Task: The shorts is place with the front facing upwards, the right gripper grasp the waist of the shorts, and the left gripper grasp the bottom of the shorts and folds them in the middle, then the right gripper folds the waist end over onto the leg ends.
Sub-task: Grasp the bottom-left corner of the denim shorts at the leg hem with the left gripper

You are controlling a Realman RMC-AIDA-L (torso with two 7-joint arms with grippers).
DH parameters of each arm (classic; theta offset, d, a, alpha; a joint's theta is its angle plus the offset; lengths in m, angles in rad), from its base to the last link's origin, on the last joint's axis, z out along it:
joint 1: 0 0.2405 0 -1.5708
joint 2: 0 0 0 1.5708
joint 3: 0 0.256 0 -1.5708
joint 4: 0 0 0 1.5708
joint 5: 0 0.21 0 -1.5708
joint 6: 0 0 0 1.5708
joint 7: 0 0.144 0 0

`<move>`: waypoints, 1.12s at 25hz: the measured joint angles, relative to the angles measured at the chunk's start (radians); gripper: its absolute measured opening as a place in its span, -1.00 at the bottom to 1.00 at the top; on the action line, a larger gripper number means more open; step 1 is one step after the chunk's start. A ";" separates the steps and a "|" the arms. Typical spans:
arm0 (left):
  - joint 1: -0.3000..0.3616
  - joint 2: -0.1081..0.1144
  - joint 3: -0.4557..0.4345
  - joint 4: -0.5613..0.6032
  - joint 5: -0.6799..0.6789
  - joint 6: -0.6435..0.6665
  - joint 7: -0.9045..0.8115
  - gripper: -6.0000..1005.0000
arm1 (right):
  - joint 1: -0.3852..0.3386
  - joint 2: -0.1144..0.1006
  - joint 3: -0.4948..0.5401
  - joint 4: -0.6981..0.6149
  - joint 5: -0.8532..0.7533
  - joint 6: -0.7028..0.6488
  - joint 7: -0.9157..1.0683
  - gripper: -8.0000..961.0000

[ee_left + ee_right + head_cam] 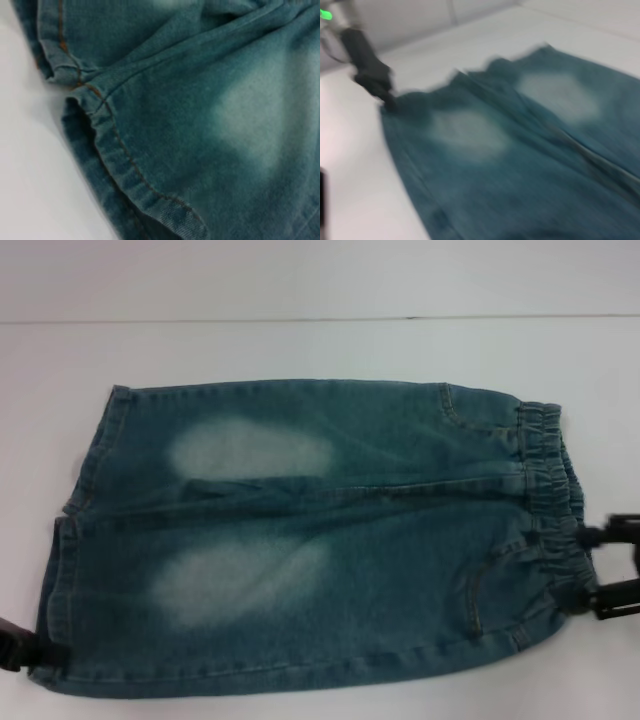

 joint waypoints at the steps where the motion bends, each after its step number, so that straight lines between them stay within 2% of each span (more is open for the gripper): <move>1: -0.001 0.000 0.000 -0.001 0.000 -0.005 -0.002 -0.85 | 0.001 0.000 -0.003 -0.030 -0.034 0.004 0.043 0.89; 7: -0.009 0.002 0.000 -0.008 0.000 -0.012 -0.005 -0.85 | 0.067 -0.013 -0.008 -0.105 -0.310 0.003 0.254 0.89; 11: -0.013 -0.001 0.006 -0.020 0.005 -0.012 -0.005 -0.85 | 0.102 -0.008 -0.010 -0.087 -0.410 0.008 0.283 0.89; 20: -0.010 0.000 0.002 -0.020 0.005 -0.011 -0.005 -0.85 | 0.113 0.005 -0.012 -0.037 -0.413 0.023 0.262 0.89; 28: -0.008 0.001 0.003 -0.020 0.005 -0.012 -0.003 -0.85 | 0.115 0.007 -0.017 -0.038 -0.378 0.025 0.250 0.72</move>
